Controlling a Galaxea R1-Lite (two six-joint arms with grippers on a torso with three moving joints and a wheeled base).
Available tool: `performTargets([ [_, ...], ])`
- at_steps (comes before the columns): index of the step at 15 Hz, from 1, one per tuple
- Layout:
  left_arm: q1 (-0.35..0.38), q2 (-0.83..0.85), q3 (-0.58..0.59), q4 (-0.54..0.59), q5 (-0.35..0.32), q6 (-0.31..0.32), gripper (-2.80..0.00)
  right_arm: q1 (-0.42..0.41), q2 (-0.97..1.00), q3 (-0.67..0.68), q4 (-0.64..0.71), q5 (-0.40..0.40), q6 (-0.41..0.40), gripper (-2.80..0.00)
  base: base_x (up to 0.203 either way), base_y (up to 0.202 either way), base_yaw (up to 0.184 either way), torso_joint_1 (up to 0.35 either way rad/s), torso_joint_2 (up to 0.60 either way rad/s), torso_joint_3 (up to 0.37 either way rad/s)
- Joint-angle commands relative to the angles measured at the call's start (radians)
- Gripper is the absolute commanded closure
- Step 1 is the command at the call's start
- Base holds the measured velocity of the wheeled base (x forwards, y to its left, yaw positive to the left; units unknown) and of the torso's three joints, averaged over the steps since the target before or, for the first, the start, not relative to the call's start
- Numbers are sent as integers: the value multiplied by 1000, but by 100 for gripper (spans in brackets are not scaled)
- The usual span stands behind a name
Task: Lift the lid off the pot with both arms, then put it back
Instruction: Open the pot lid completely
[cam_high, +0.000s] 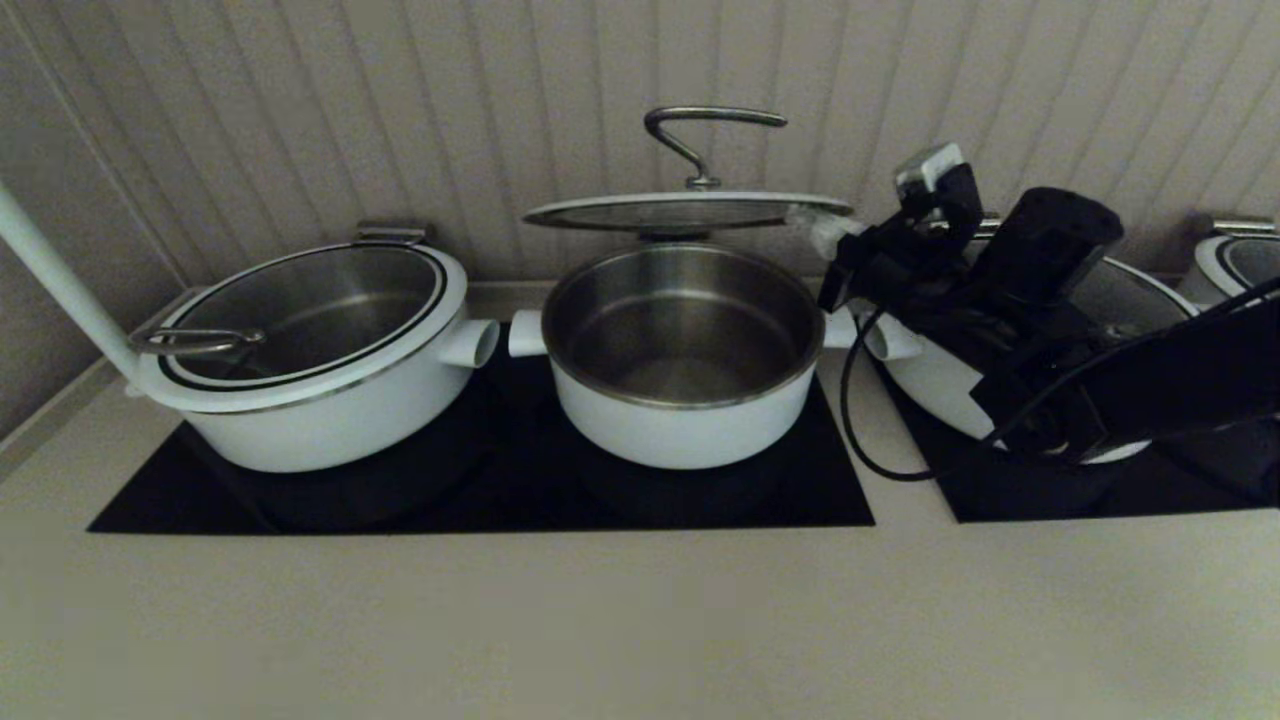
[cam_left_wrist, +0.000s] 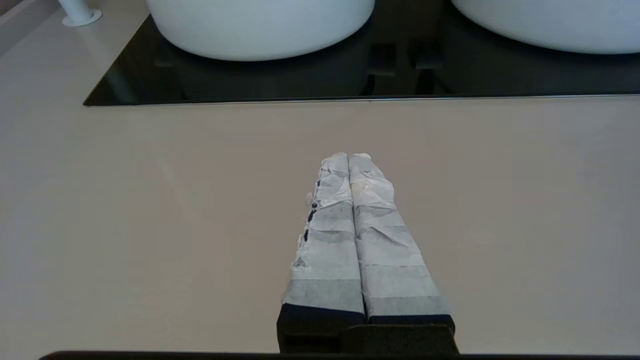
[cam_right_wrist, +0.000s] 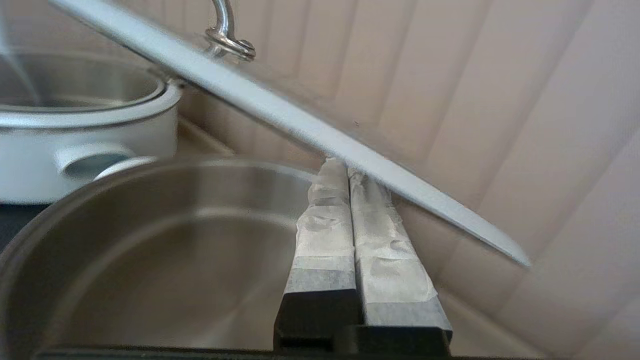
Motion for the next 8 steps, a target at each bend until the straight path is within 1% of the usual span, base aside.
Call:
performTargets([
  [1, 0, -1, 0, 0, 0, 0, 0, 0, -1, -62, 19, 2, -11, 0, 0, 0, 0, 0, 0, 0],
  [4, 0, 0, 0, 0, 0, 0, 0, 0, 7, -136, 58, 2, -20, 0, 0, 0, 0, 0, 0, 0],
  [8, 0, -1, 0, 0, 0, 0, 0, 0, 9, -183, 83, 2, -27, 0, 0, 0, 0, 0, 0, 0],
])
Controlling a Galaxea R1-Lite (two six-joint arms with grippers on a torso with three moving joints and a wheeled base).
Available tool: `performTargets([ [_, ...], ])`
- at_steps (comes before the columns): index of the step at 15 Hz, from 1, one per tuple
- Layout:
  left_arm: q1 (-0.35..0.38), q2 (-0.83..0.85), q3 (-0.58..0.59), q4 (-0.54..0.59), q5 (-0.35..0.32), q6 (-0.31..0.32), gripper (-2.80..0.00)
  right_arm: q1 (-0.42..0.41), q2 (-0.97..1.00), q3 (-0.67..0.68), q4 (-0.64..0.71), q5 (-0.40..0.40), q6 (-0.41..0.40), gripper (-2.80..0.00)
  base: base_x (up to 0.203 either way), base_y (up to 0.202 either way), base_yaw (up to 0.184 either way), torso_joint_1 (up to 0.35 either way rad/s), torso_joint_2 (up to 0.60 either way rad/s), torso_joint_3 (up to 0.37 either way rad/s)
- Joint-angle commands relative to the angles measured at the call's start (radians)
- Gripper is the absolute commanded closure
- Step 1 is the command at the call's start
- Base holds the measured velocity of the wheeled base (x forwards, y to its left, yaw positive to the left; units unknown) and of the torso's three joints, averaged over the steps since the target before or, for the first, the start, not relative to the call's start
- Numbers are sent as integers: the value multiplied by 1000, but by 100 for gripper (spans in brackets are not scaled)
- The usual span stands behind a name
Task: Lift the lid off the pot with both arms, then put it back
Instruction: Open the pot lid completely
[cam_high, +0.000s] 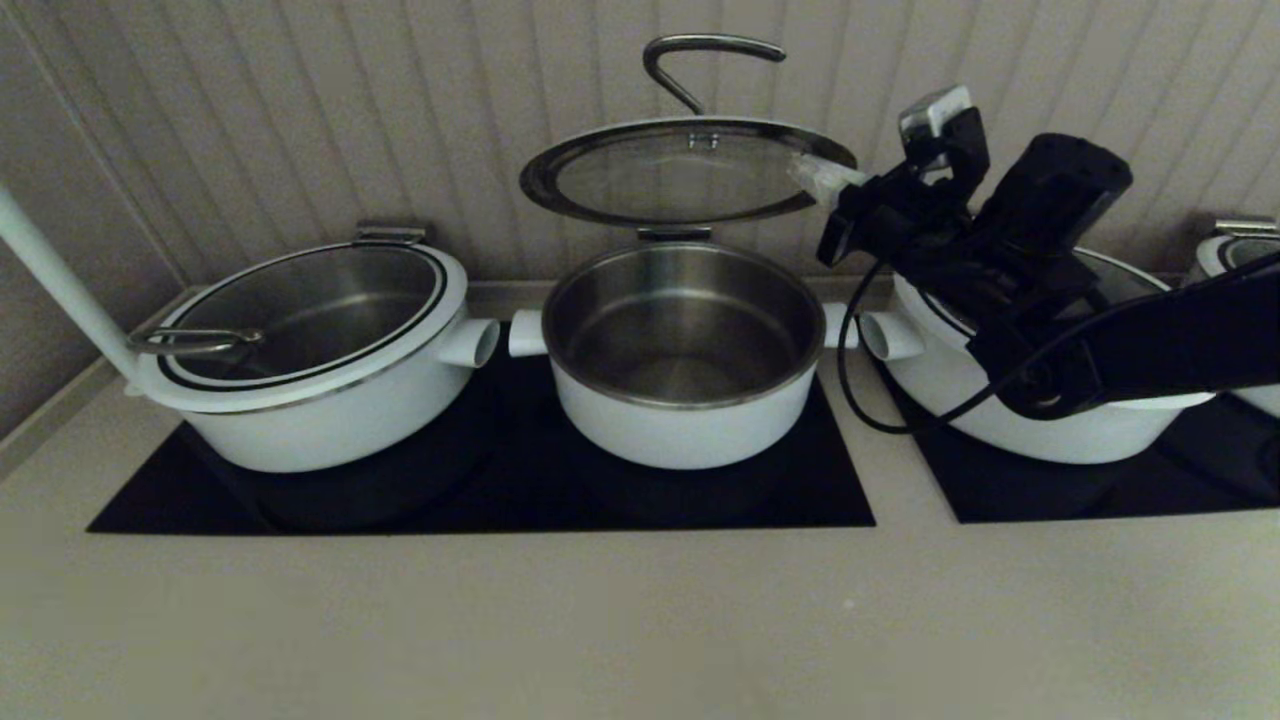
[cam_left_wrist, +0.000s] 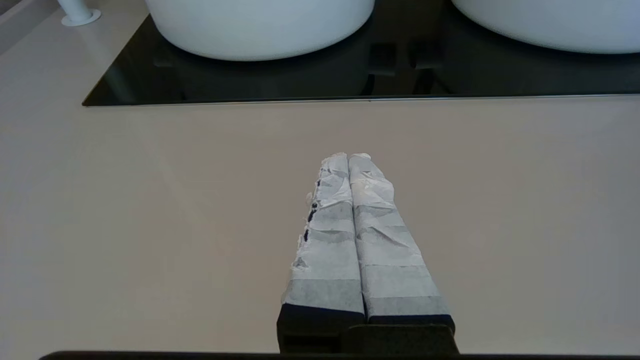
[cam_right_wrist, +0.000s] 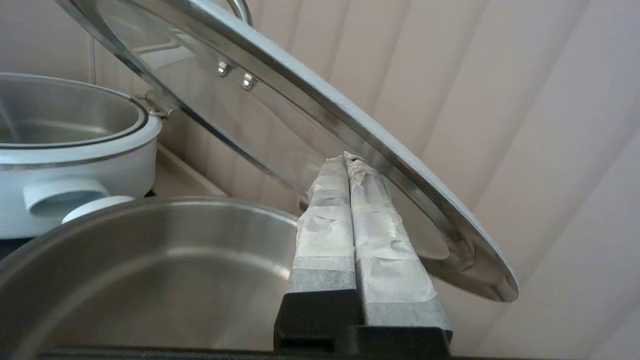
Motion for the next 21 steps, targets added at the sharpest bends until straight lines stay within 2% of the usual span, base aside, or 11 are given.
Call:
performTargets([
  [1, 0, -1, 0, 0, 0, 0, 0, 1, 3, -25, -2, 2, -4, 0, 0, 0, 0, 0, 0, 0],
  [21, 0, -1, 0, 0, 0, 0, 0, -80, 86, -256, 97, 15, -27, 0, 0, 0, 0, 0, 0, 0],
])
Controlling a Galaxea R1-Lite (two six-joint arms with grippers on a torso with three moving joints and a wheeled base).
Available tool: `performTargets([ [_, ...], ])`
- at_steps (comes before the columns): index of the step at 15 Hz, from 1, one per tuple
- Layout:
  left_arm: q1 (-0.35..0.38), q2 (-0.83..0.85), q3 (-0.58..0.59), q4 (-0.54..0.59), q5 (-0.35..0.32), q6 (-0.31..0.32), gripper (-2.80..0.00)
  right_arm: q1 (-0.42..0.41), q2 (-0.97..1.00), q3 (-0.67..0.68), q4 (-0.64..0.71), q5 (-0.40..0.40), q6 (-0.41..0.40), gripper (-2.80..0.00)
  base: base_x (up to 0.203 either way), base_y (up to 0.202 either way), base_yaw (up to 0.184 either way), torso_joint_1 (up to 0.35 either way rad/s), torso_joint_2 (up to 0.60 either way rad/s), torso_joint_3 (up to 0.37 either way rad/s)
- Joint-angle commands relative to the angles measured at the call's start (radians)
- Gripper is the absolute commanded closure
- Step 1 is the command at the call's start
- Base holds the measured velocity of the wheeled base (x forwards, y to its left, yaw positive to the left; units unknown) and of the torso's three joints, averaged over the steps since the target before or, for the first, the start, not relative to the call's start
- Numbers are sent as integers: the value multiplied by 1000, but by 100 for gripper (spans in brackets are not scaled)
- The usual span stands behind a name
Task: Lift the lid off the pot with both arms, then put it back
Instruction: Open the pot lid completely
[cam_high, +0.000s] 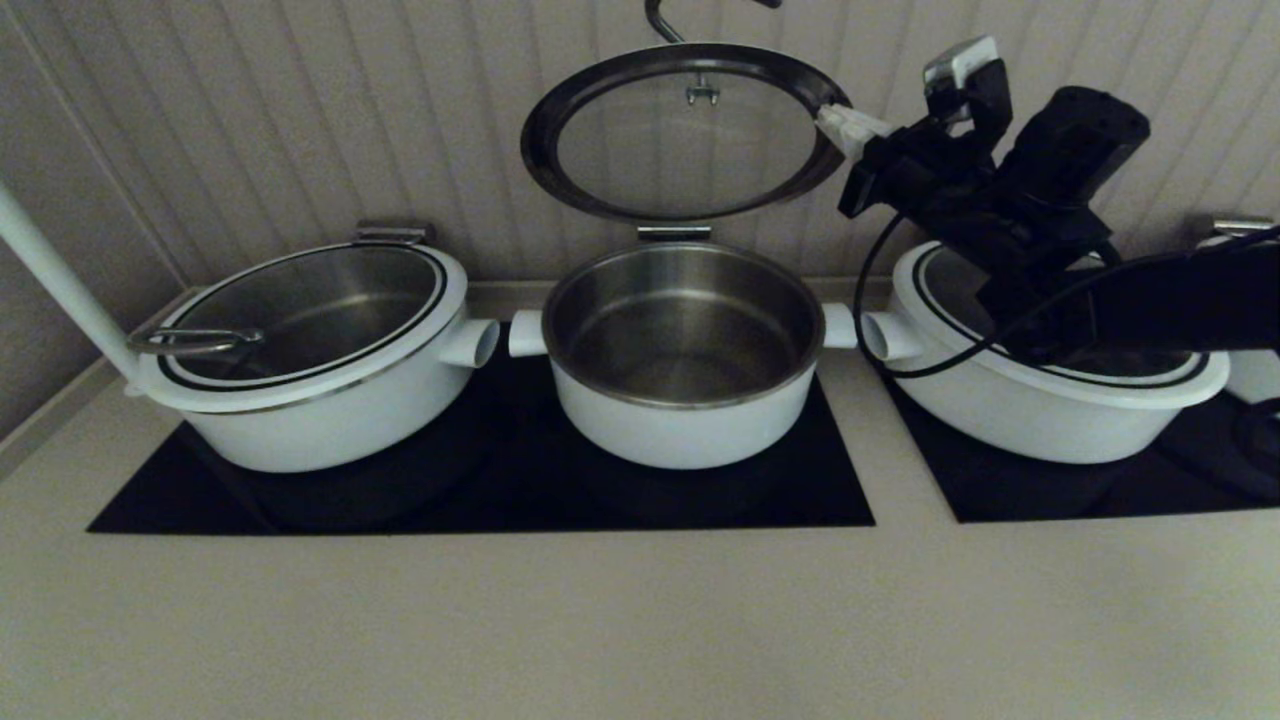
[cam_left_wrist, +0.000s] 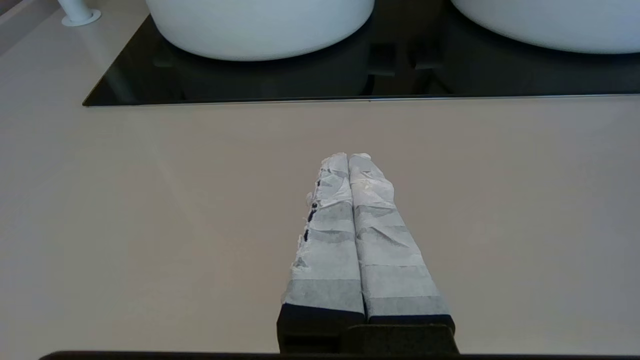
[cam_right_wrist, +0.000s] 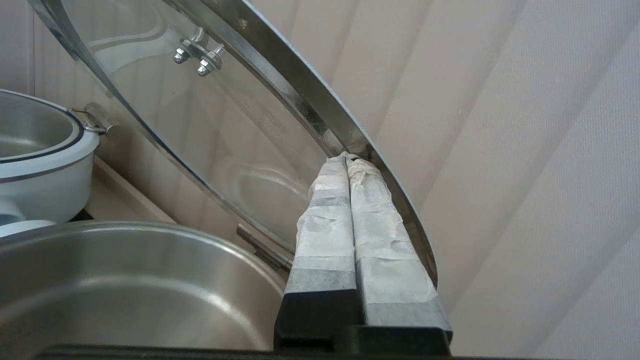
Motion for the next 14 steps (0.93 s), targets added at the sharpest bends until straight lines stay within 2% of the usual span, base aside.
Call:
performTargets([
  [1, 0, -1, 0, 0, 0, 0, 0, -6, 26, -46, 12, 6, -2, 0, 0, 0, 0, 0, 0, 0],
  [4, 0, -1, 0, 0, 0, 0, 0, -13, 49, -117, 53, 8, -2, 0, 0, 0, 0, 0, 0, 0],
  [14, 0, 1, 0, 0, 0, 0, 0, -28, 63, -151, 70, 21, -2, 0, 0, 0, 0, 0, 0, 0],
])
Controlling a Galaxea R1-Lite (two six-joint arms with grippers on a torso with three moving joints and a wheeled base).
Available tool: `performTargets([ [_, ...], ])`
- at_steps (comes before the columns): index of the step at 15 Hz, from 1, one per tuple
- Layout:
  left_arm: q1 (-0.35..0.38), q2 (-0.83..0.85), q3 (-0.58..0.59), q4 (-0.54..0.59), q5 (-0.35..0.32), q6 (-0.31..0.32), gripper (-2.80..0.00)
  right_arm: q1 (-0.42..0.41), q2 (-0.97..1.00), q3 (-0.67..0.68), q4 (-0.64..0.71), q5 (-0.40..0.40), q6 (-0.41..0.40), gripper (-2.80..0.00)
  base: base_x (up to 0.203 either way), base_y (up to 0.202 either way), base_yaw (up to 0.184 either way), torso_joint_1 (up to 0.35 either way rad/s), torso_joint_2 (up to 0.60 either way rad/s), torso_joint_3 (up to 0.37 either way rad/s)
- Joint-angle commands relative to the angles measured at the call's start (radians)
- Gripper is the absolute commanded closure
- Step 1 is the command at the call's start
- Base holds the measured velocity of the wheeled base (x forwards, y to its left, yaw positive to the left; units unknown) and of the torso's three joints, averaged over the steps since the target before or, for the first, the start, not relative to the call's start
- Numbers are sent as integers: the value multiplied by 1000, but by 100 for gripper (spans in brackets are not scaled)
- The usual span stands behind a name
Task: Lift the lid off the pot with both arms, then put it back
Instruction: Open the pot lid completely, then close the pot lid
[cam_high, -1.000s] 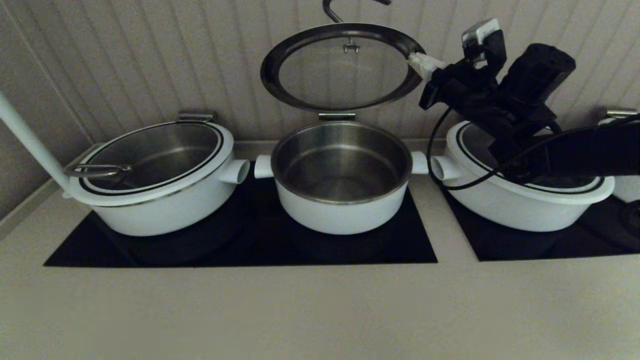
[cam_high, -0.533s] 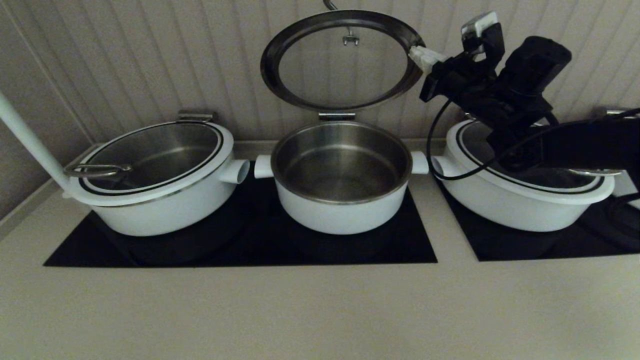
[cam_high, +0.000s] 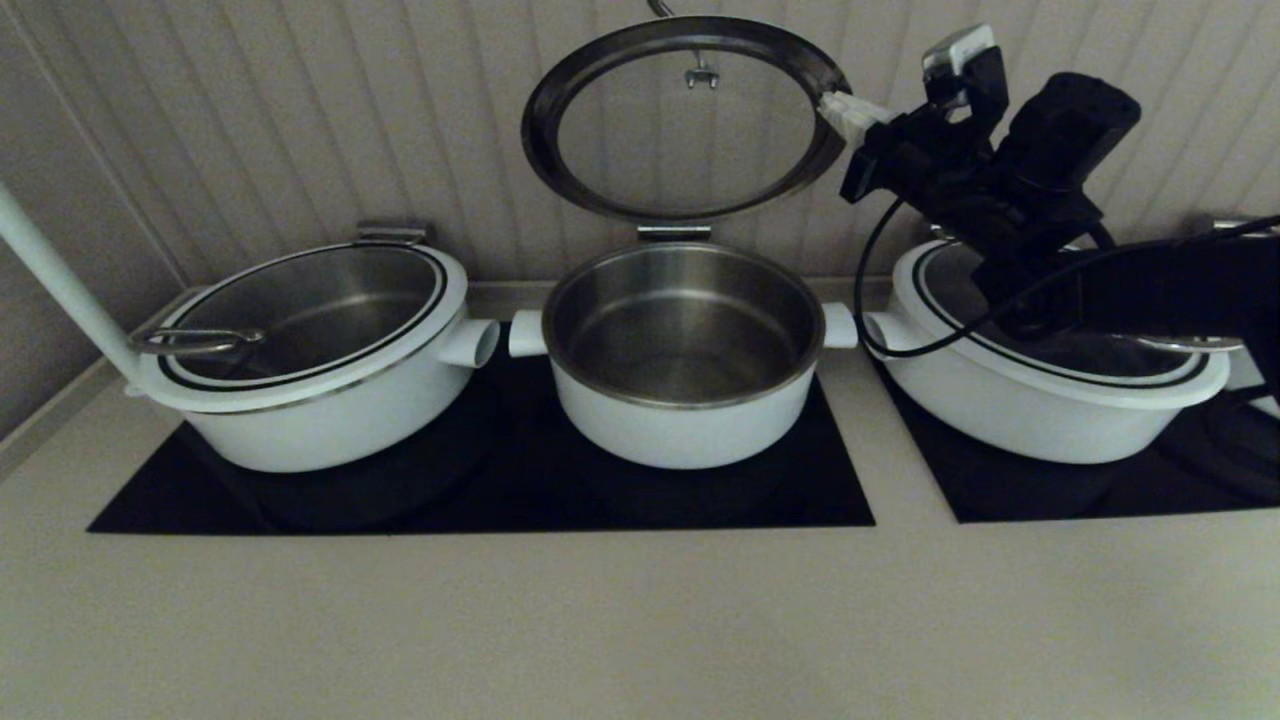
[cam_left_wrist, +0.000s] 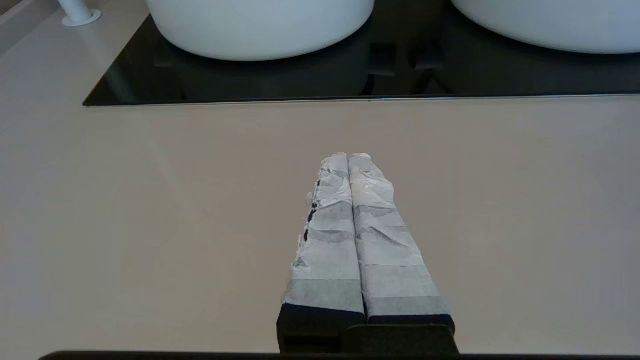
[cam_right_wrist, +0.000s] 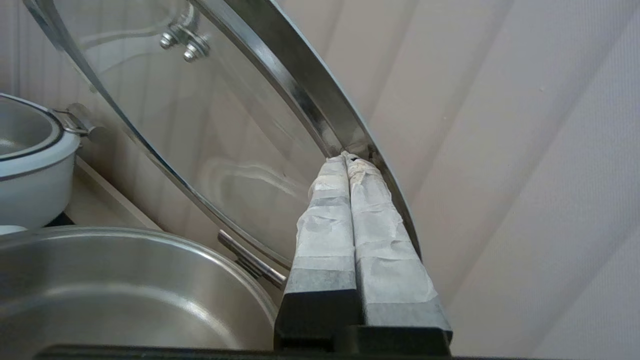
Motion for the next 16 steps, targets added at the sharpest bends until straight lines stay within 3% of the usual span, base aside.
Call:
performTargets([
  [1, 0, -1, 0, 0, 0, 0, 0, -4, 4, -11, 2, 3, -2, 0, 0, 0, 0, 0, 0, 0],
  [8, 0, 1, 0, 0, 0, 0, 0, -8, 10, -50, 26, 5, -2, 0, 0, 0, 0, 0, 0, 0],
  [16, 0, 0, 0, 0, 0, 0, 0, -3, -91, 72, 86, 10, -3, 0, 0, 0, 0, 0, 0, 0],
])
